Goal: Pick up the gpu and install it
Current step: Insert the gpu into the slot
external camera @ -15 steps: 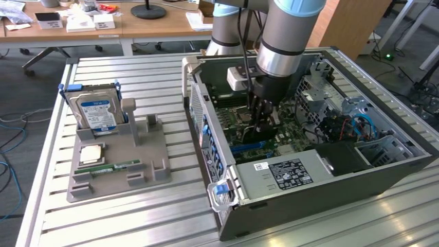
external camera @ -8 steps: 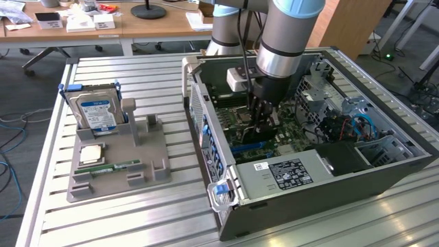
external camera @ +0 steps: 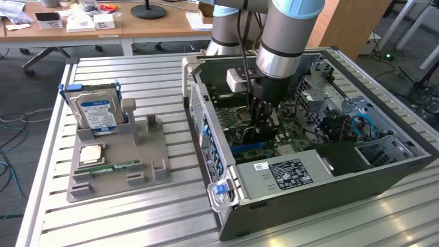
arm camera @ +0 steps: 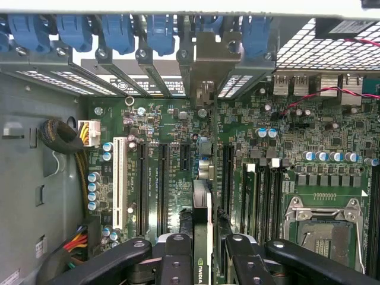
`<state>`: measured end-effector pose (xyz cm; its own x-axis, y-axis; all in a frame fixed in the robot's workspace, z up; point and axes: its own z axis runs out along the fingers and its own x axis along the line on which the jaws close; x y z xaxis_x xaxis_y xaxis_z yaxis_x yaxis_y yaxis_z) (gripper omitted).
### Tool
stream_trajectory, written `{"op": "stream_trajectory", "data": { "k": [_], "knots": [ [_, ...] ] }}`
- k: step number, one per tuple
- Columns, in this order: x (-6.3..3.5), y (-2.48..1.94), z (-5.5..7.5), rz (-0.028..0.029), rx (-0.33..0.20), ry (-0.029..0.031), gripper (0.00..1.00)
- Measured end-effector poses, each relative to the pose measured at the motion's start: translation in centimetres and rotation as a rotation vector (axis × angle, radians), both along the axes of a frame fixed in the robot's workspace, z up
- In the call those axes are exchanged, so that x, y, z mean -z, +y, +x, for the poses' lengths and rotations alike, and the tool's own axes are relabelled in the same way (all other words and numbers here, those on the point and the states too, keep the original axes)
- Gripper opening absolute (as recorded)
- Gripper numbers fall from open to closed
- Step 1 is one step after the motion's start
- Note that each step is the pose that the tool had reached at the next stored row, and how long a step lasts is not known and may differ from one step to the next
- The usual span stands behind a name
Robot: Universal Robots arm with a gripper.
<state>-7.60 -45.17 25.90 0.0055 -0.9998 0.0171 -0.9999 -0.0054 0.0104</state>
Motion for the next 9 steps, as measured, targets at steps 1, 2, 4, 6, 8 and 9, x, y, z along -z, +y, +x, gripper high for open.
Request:
{"op": "stream_trajectory", "data": {
  "k": [1,2,4,6,8,9],
  "knots": [
    [0.01,0.0,-0.01,0.0,0.0,0.0,0.26],
    [0.02,0.0,-0.03,0.0001,0.0,0.0,0.26],
    [0.05,0.0,-0.08,0.0,0.0,0.0,0.26],
    [0.09,0.0,-0.11,-0.0001,0.0,0.0,0.26],
    [0.14,0.0,-0.12,0.0001,0.0,-0.0001,0.26],
    [0.15,0.0,-0.12,0.0001,0.0,-0.0001,0.26]
  ]
}}
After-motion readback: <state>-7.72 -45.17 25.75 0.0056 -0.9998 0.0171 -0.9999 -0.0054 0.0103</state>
